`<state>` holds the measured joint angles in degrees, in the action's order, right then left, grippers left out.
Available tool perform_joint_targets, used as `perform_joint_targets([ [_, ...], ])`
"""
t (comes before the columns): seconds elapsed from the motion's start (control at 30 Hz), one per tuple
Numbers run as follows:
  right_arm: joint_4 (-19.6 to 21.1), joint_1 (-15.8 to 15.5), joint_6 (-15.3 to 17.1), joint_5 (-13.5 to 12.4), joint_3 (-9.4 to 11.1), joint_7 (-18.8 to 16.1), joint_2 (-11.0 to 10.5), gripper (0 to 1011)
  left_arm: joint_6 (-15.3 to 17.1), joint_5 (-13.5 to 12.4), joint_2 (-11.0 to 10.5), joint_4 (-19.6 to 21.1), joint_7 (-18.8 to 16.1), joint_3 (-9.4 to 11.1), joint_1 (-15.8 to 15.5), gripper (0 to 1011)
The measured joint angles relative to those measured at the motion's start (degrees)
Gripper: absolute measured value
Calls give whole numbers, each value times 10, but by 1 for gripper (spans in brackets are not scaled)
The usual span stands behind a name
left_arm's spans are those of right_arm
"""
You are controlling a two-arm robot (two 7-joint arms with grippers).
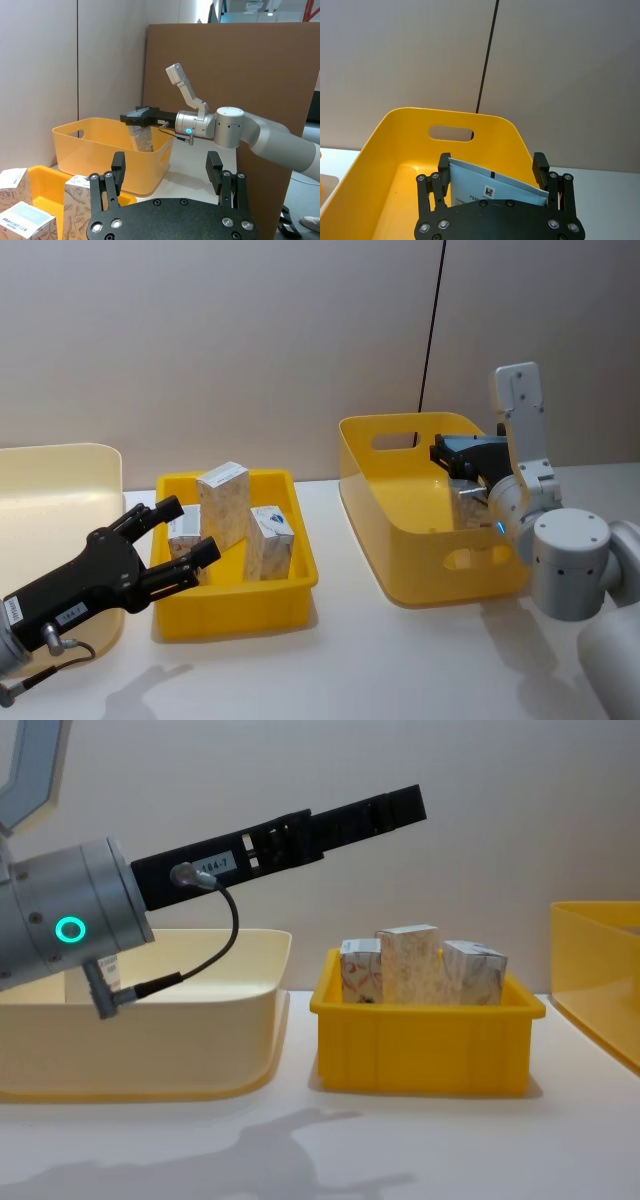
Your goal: Bimanual collaborative sorting of washing and personal care products
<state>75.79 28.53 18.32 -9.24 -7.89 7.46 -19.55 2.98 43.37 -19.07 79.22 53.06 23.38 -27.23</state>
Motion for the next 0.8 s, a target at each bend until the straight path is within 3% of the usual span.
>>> perform_joint_targets([
  [0.33,1,-1,-4,1,1,0,0,1001,0,0,0,0,0,0,0,1003],
  [0.8,50,-29,-70,-9,19,-23,-3,1001,0,0,0,0,0,0,0,1003],
])
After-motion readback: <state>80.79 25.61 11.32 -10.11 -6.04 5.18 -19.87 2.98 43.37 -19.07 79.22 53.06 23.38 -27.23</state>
